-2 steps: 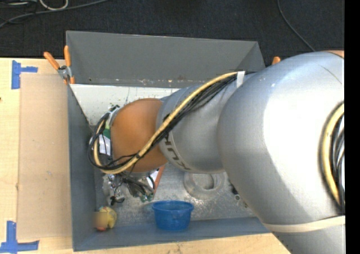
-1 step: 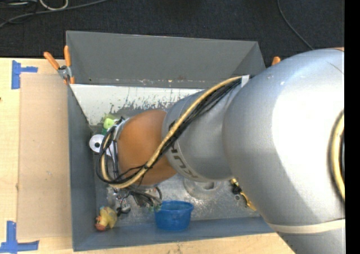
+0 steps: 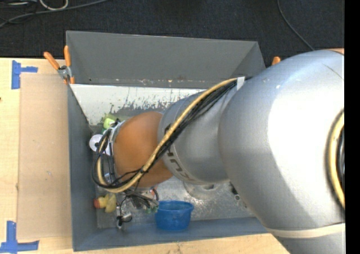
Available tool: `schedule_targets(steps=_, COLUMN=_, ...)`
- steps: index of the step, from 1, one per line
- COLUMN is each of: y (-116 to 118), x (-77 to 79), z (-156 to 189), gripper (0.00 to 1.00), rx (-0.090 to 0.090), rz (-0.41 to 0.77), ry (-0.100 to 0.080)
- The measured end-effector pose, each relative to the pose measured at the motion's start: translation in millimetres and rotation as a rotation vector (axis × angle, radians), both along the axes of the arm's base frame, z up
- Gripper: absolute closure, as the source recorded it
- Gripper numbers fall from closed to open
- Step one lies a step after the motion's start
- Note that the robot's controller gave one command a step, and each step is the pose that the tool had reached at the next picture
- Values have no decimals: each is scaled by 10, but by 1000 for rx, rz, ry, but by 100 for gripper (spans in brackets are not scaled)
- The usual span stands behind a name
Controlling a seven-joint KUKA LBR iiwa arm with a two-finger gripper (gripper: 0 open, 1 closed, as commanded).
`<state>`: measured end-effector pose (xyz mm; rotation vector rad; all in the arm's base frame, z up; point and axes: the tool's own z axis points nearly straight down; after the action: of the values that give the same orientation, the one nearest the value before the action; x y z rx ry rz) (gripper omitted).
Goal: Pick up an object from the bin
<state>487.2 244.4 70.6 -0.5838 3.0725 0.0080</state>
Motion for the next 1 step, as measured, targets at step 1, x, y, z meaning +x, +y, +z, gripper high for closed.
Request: schedule_targets(steps=1, y=-4, x=-17, z=-5, gripper=100, rx=-2, rz=-2, ry=6)
